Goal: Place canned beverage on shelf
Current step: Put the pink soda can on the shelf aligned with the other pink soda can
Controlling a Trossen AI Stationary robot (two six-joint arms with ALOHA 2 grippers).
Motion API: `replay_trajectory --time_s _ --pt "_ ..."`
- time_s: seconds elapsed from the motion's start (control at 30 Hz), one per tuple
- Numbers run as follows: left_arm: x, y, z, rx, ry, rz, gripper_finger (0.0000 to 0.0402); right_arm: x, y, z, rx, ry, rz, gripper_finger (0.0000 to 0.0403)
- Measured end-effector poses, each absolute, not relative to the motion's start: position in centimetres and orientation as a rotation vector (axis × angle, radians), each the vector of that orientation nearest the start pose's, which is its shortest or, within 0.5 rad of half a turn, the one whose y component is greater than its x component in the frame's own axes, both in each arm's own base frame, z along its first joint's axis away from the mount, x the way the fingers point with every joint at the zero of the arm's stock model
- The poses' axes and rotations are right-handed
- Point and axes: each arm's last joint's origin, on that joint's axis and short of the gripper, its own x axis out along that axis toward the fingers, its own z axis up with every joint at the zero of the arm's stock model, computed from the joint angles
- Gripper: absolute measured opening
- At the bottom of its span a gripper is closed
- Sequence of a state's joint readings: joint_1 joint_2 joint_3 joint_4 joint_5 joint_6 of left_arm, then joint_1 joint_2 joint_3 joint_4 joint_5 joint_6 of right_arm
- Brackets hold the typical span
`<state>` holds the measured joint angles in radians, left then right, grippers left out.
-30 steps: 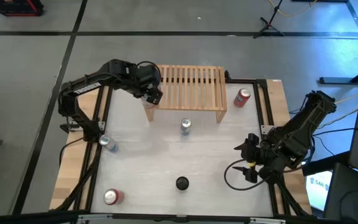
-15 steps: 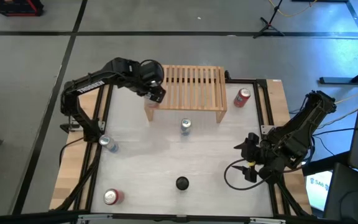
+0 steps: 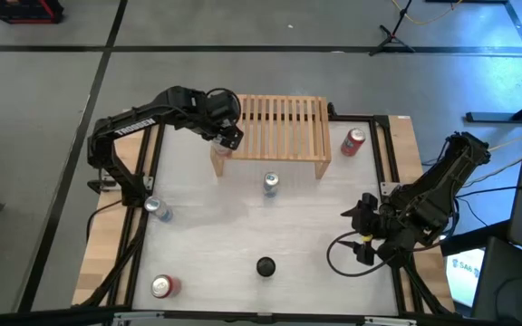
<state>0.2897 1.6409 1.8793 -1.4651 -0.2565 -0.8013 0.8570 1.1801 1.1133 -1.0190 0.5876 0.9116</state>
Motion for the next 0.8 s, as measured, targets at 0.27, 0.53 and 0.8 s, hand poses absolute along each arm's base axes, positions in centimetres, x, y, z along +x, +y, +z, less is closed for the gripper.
replay_trajectory --time_s 0.27,0.53,0.8 --pt "28.10 9.09 39.24 -0.703 0.981 0.937 0.0298 15.02 14.90 30.99 0.140 0.823 -0.136 0.0363" --pt "28.14 9.11 39.18 -0.700 0.983 0.940 0.0319 15.05 14.94 31.02 0.145 0.819 -0.134 0.0363" --pt "28.02 9.11 39.60 -0.691 0.985 0.920 0.0321 15.05 14.93 31.03 0.145 0.819 -0.134 0.0363"
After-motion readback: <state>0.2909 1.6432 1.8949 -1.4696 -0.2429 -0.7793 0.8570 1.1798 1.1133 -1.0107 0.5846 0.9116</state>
